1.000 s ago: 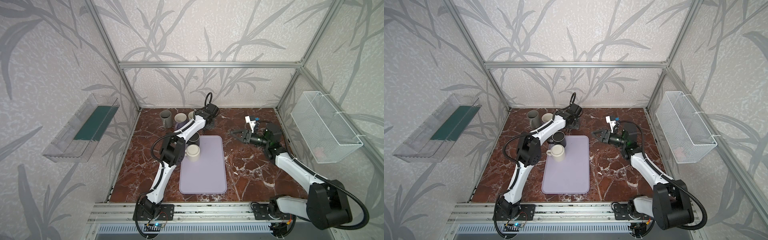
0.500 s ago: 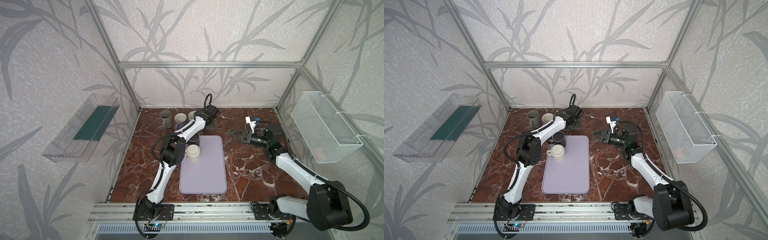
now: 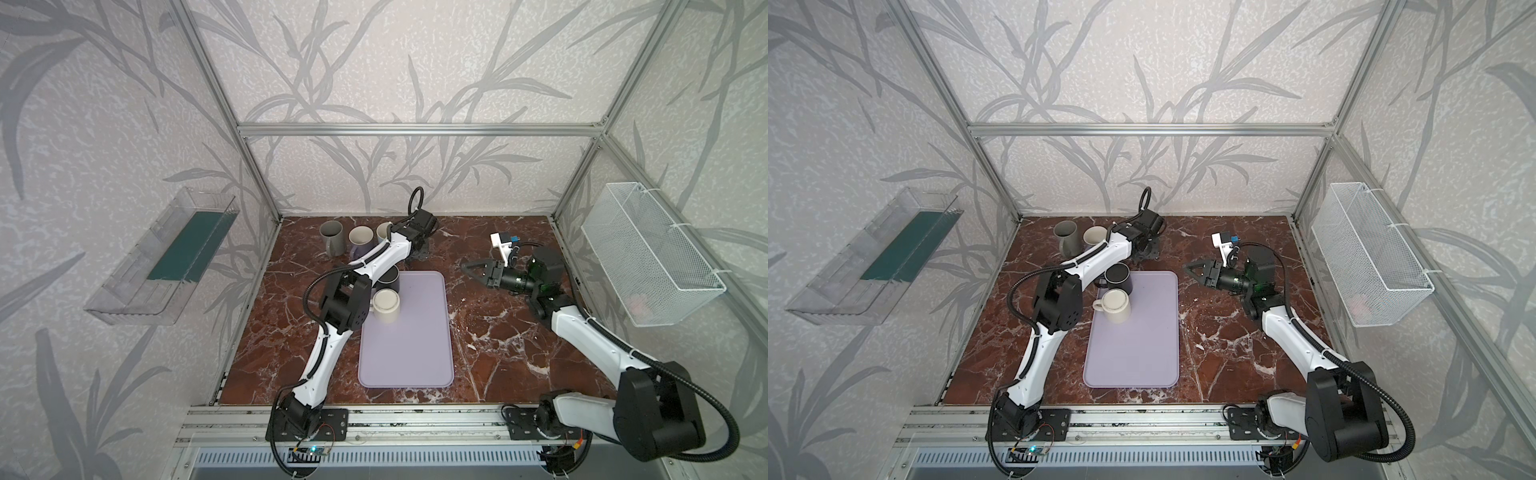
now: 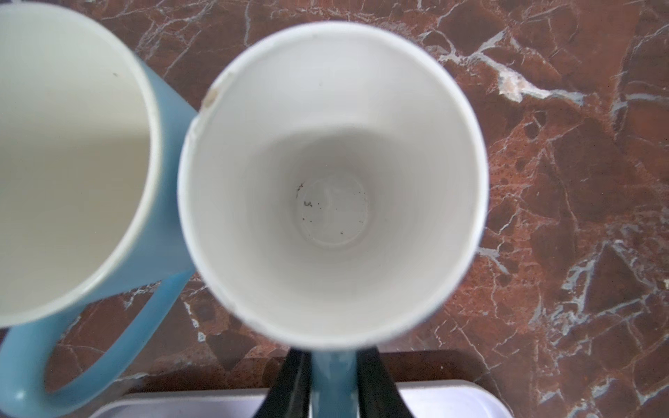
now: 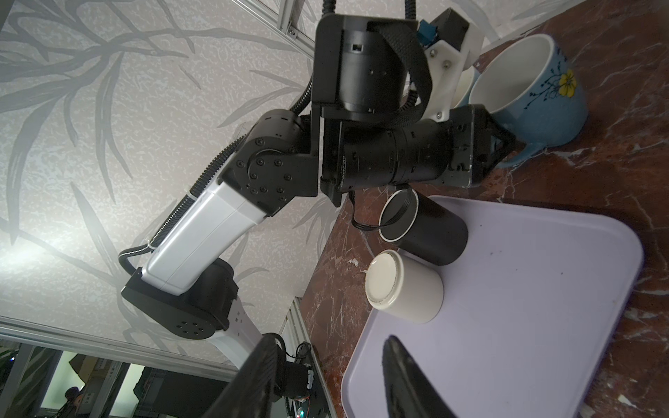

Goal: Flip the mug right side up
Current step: 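Lower the patterned blue mug with the left gripper beside the light blue mug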

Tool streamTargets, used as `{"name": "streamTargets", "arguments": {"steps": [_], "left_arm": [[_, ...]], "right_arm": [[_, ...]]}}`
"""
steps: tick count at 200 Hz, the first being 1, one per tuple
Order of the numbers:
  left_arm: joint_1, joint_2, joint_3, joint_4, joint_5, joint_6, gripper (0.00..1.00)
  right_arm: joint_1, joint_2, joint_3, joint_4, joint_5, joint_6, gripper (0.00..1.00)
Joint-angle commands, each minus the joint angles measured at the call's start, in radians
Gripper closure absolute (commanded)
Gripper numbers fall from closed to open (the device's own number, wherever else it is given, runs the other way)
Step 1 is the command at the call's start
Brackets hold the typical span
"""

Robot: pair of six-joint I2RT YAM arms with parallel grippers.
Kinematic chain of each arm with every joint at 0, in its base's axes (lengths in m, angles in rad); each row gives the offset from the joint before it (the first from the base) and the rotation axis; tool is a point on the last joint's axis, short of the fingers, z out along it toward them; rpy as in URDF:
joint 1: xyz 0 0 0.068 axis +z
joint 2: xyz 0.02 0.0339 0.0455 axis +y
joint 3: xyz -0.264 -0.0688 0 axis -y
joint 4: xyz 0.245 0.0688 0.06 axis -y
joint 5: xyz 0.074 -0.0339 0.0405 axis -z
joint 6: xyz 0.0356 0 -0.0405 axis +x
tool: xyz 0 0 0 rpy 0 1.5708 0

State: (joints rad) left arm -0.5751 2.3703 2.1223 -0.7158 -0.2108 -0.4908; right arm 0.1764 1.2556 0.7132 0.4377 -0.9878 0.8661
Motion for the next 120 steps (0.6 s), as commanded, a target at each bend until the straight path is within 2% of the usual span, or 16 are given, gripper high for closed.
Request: {"name": "streamTargets", "arguments": {"steps": [1,120], "left_arm": [[-0.002,-0.041,-0.013,0.002,-0.015,-0.014,0.71],[-0.003,-0.128,-0.065,0.030,0.000,-0.012,0.65]], "right_arm": [[-0.003,-0.031,-0.010,0.001,-0.005,-0.009,0.51],[-0.003,-0.054,-0.004,-0.028,0.005,-0.024,0.48]]}}
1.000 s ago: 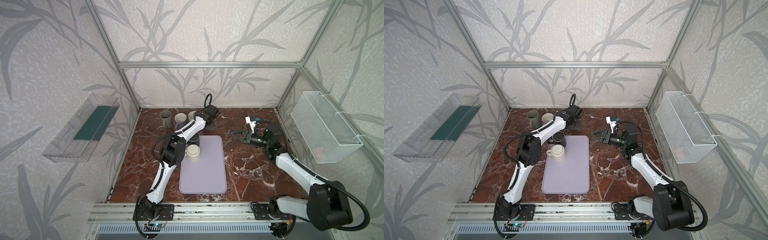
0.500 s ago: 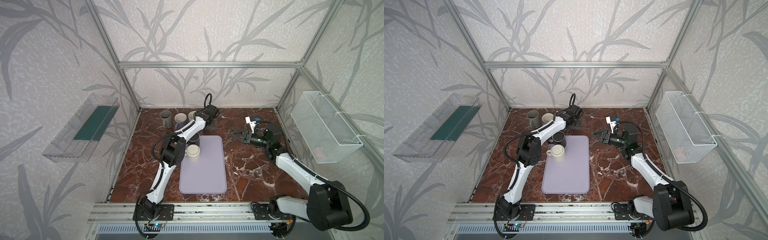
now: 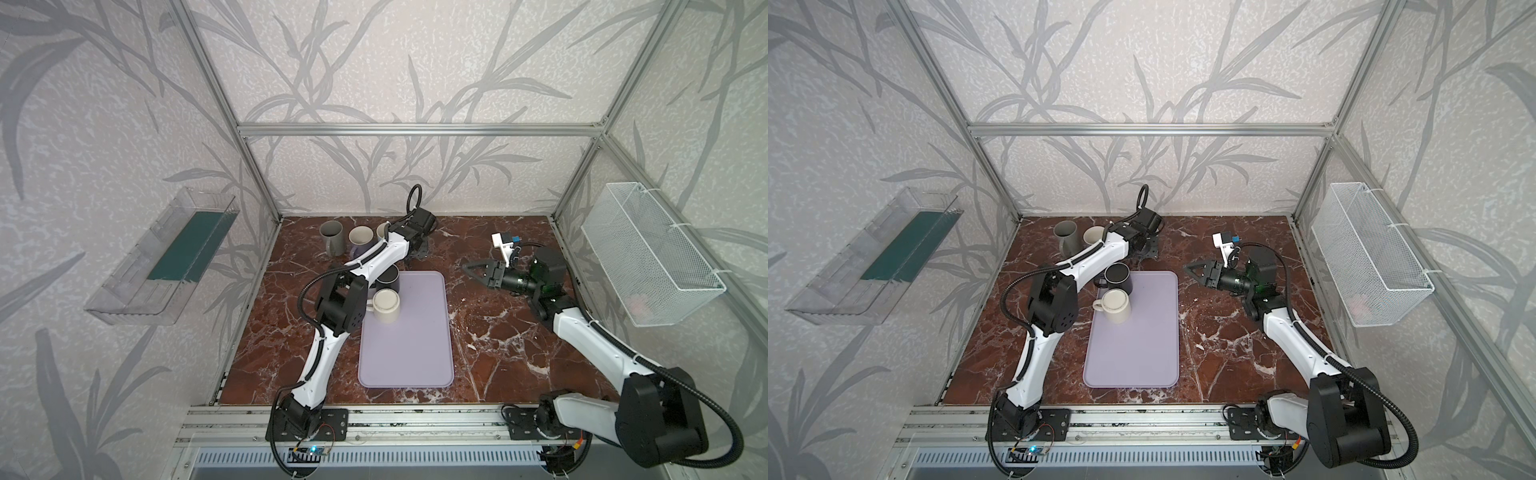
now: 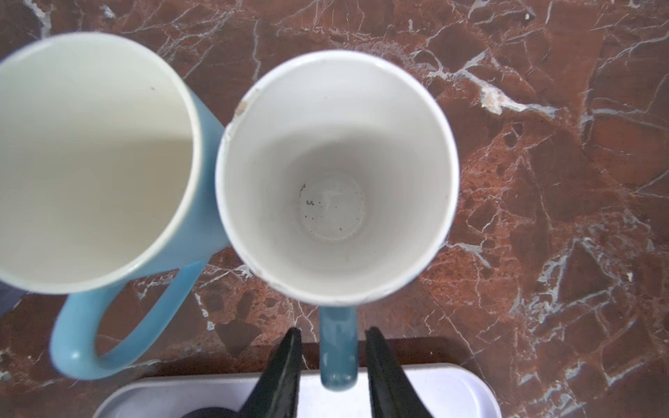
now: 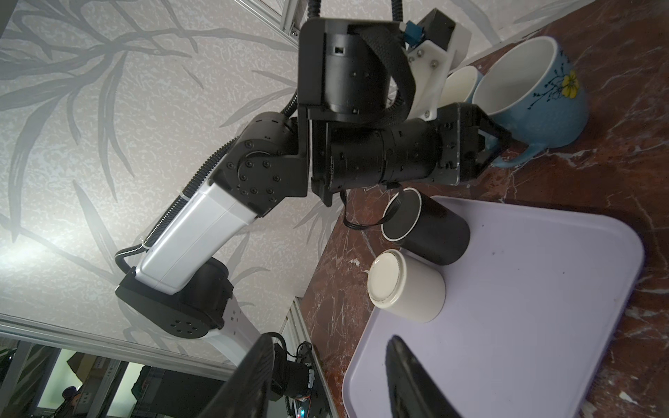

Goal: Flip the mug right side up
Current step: 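Lower the patterned blue mug with the left gripper beside the light blue mug, then open the left gripper and lift it away from the patterned blue mug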

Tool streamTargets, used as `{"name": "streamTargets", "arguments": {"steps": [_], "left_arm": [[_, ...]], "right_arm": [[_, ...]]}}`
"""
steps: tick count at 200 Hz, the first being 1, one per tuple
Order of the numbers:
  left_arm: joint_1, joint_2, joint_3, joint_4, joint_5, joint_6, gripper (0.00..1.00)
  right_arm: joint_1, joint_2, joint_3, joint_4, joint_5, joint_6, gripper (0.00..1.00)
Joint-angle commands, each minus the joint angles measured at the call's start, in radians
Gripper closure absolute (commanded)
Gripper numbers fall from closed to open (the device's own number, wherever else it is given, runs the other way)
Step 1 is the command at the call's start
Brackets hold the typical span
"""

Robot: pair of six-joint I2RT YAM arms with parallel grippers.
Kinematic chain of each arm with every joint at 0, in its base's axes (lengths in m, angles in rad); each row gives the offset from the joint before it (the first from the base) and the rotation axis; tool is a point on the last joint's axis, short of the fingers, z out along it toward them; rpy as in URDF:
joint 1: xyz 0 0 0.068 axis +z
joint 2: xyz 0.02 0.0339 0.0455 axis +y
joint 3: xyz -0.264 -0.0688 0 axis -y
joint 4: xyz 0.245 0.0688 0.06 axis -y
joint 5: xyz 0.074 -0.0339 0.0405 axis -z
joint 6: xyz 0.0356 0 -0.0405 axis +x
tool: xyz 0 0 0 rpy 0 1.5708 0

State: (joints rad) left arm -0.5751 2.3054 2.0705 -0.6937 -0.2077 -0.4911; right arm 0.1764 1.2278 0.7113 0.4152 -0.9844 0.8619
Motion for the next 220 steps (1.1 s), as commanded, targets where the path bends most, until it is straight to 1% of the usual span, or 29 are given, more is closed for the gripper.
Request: {"name": "streamTargets", "arguments": {"steps": [1,67,98,117,143,171,201,220], "left_arm": [[-0.002,-0.063,-0.014,0.008,-0.003,-0.011,0.65],[-0.003,-0.115,-0.025,-0.003,0.000,0.002,0.66],[-0.002,-0.198,-0.068,-0.048,-0.014,0.006,0.66],[-0.001,-0.285,-0.140,-0.061,-0.037,0.014,0.66],[0.000,-0.431,-0.291,-0.043,-0.077,0.044,0.66],[0.016,-0.547,-0.383,-0.120,-0.124,0.084,0.65],[0.045,-0.642,-0.496,-0.170,-0.113,0.095,0.65],[0.063,-0.700,-0.587,-0.181,-0.084,0.063,0.65]], "right_arm": [[-0.002,-0.027,-0.001,-0.006,0.002,-0.020,0.48],[-0.002,-0.022,0.001,-0.009,0.004,-0.024,0.48],[-0.003,-0.027,0.004,-0.037,0.012,-0.047,0.48],[-0.003,-0.023,0.005,-0.043,0.016,-0.056,0.47],[-0.003,-0.006,0.011,-0.043,0.011,-0.062,0.47],[-0.003,0.011,0.013,-0.046,0.009,-0.076,0.47],[-0.003,0.040,0.013,-0.023,-0.001,-0.072,0.47],[-0.003,0.050,0.016,-0.019,-0.005,-0.071,0.47]]}}
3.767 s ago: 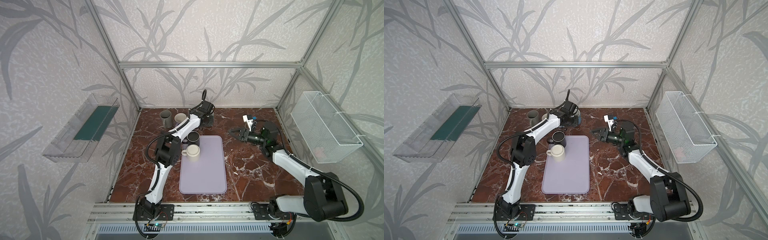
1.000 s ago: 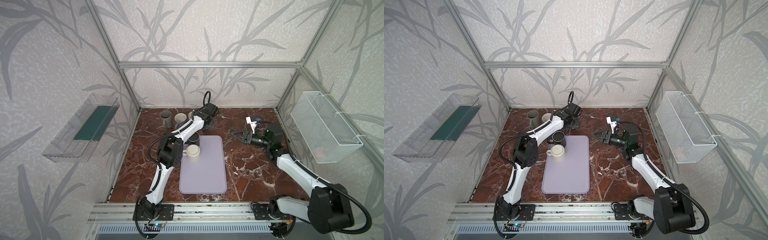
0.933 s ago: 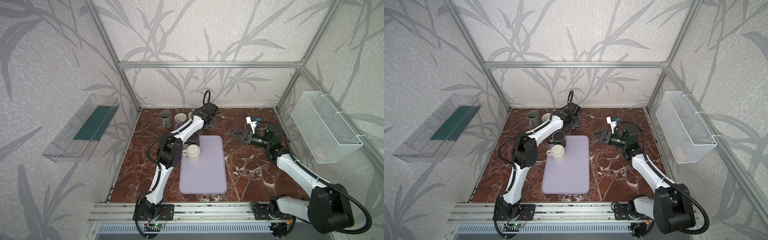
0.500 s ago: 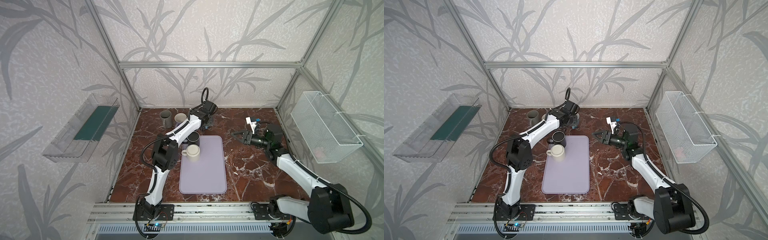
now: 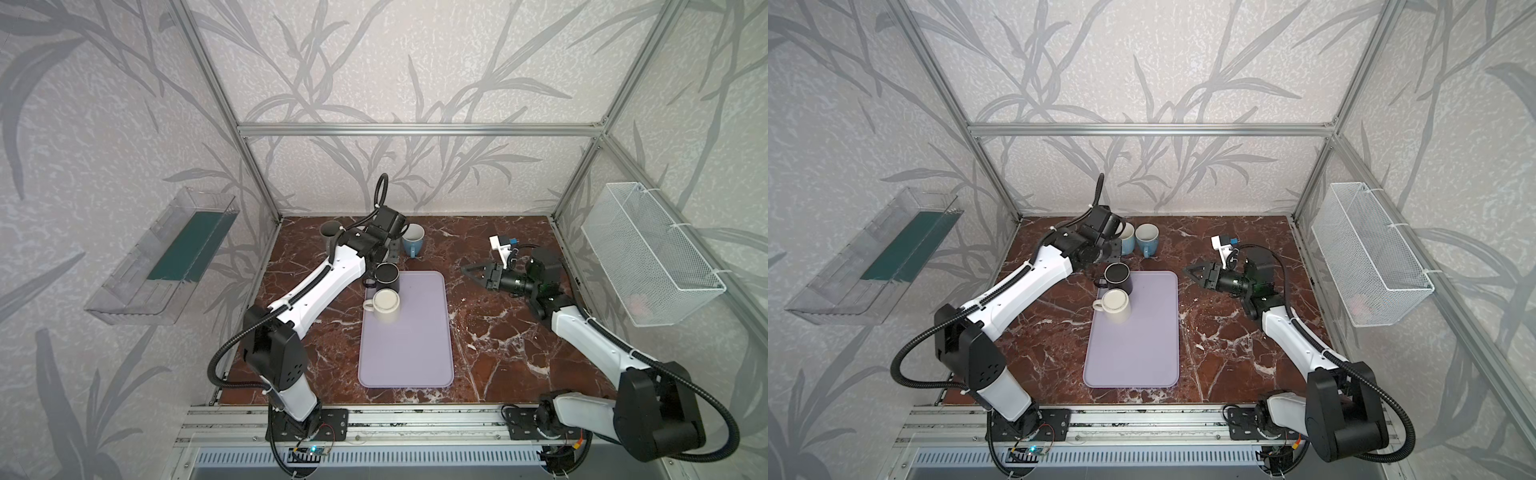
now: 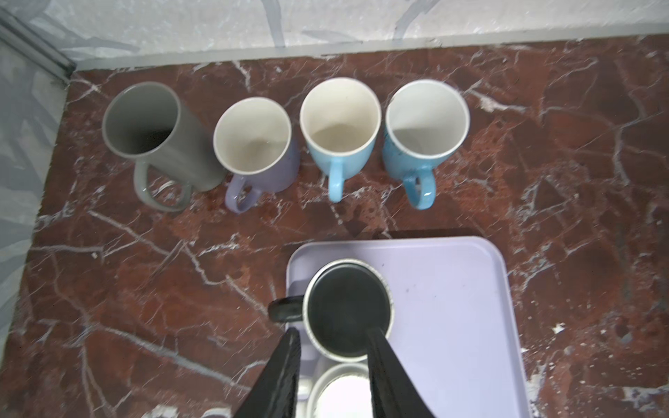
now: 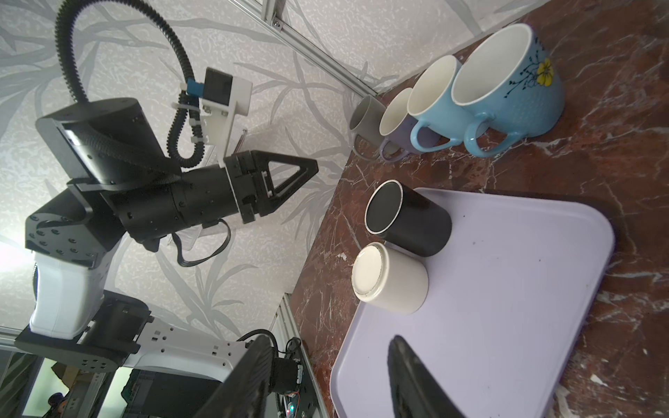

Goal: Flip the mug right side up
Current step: 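Open the left gripper and lift it away from the patterned blue mug, then move the left gripper over the black mug on the tray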

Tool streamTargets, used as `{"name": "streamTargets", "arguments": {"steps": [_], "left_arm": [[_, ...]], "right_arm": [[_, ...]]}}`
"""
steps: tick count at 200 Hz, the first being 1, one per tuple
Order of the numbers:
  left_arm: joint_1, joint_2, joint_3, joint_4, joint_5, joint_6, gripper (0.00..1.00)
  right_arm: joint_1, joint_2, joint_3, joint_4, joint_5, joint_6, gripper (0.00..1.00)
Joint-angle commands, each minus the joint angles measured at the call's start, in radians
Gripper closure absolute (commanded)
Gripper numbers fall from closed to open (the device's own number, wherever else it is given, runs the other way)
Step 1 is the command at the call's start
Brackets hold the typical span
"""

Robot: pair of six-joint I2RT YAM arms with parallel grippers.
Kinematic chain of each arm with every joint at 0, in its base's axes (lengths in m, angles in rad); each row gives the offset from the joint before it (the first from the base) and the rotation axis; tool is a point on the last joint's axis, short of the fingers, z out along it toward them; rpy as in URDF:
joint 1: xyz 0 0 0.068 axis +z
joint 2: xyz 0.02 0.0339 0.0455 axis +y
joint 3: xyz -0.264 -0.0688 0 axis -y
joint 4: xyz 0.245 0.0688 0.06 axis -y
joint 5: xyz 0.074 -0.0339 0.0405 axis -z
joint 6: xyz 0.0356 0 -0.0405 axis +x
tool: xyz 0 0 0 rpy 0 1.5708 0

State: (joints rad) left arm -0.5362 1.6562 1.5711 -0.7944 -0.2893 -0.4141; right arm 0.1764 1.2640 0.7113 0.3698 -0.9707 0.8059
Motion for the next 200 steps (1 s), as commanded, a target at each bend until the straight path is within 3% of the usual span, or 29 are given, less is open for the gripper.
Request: {"name": "streamTargets", "arguments": {"steps": [1,31,90,200], "left_arm": [[0.026,-0.053,-0.094,-0.080,-0.001,-0.016,0.65],[0.055,-0.134,-0.236,-0.055,0.043,-0.065,0.65],[0.072,-0.148,-0.373,-0.059,0.077,-0.072,0.65],[0.102,-0.035,-0.401,0.015,0.127,-0.034,0.66]], "right_arm": [[-0.003,0.014,0.017,0.025,-0.019,-0.015,0.47],[-0.003,0.014,0.021,0.012,-0.017,-0.025,0.47],[-0.003,0.012,0.027,-0.005,-0.016,-0.036,0.47],[-0.003,-0.016,0.024,-0.035,-0.009,-0.047,0.47]]}}
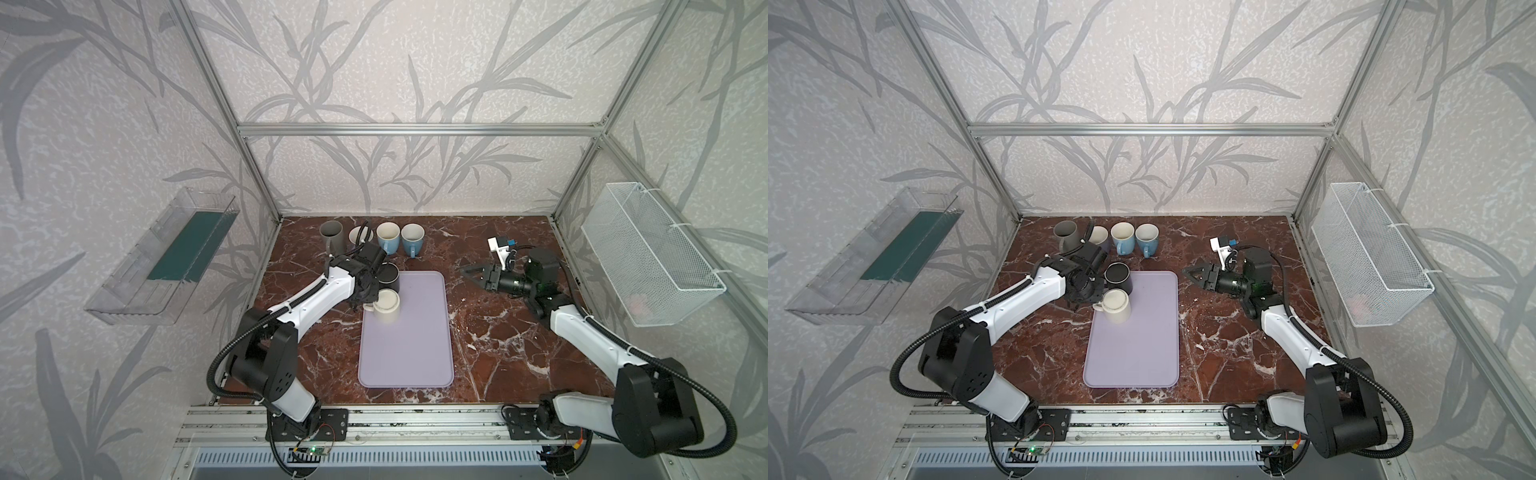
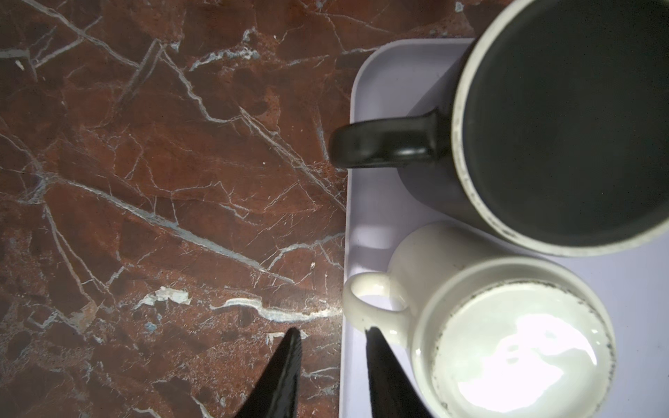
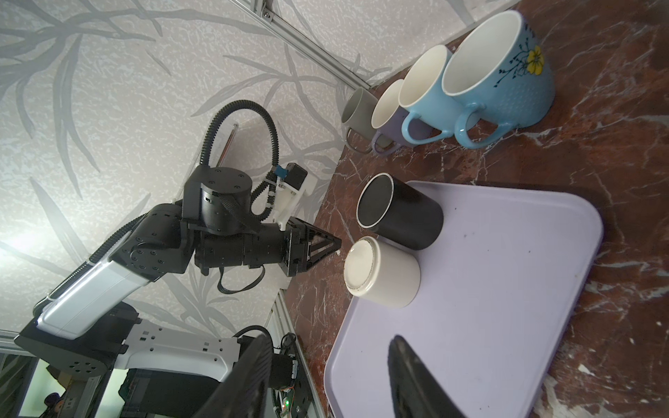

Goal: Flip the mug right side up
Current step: 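Move the left gripper over the black mug on the tray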

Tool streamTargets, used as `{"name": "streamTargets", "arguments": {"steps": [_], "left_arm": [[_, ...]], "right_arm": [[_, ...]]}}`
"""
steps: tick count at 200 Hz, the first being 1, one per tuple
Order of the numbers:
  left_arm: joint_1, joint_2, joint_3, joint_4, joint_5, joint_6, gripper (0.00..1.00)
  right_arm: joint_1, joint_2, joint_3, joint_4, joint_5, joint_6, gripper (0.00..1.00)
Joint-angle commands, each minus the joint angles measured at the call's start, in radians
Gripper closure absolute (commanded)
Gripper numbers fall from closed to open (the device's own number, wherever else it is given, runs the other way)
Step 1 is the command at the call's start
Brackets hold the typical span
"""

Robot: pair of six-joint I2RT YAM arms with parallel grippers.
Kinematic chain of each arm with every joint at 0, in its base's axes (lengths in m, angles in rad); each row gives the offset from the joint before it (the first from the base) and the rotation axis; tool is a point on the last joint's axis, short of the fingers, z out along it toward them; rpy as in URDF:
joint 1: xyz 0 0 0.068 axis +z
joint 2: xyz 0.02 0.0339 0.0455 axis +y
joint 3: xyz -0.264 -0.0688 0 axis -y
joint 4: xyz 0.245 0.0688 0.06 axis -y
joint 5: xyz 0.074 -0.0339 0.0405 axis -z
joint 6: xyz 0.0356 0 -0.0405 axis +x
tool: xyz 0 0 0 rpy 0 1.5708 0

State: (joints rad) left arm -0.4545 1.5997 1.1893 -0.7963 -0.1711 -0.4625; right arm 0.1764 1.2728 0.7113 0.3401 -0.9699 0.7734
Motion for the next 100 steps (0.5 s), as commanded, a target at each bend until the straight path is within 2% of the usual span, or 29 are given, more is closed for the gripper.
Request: {"name": "streamTargets", "arguments": {"steps": [1,100], "left_arm": [[0.021,0.023,-0.018,0.018,0.010,0.015,0.66],[0.076,0.001,0.029,0.036,0.084,0.031,0.65]], "right_arm": [[-0.002,-0.024,0.024,-0.005,-0.010,-0.014,0.47],[-0.003,-0.013,0.032,-0.010,-0.014,-0.022,0.47]]}}
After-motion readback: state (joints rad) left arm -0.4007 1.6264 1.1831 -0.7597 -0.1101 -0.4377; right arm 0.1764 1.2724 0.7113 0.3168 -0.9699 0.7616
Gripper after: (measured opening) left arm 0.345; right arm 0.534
